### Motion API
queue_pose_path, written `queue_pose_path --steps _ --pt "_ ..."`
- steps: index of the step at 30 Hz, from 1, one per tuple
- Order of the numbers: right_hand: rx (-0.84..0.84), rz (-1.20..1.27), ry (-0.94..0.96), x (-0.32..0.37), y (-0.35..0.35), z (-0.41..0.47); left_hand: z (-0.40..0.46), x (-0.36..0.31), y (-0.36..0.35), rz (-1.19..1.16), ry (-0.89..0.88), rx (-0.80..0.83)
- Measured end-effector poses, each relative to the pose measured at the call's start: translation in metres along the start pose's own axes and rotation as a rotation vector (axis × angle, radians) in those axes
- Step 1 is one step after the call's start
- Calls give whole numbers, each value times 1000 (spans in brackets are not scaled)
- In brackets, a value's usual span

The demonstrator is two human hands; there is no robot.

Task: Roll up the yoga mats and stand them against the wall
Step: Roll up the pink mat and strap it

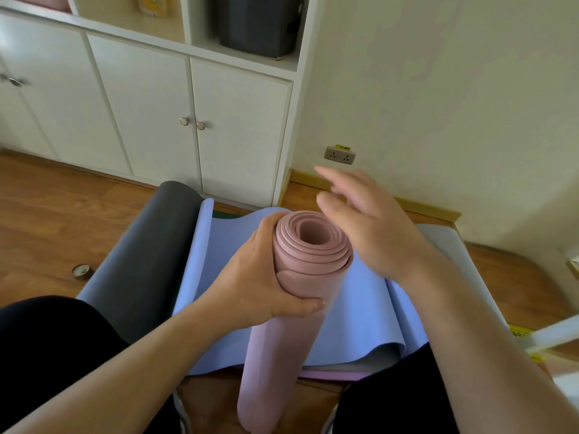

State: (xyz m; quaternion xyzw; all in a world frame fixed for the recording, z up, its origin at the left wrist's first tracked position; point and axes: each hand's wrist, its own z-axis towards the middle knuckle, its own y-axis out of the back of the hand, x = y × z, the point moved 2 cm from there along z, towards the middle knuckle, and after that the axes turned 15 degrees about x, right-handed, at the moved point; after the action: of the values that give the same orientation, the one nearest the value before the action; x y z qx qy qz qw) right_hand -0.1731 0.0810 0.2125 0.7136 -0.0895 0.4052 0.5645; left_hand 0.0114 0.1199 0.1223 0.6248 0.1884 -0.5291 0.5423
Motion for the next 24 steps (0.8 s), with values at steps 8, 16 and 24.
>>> queue_pose_path --steps 8,16,24 --pt "391 -445 -171 18 -61 30 0 1 -8 103 47 78" --pt "271 -277 -143 19 -40 42 -10 -1 -5 74 92 56" --pt "306 -357 -270 9 -51 36 -20 -7 -4 221 183 -2"
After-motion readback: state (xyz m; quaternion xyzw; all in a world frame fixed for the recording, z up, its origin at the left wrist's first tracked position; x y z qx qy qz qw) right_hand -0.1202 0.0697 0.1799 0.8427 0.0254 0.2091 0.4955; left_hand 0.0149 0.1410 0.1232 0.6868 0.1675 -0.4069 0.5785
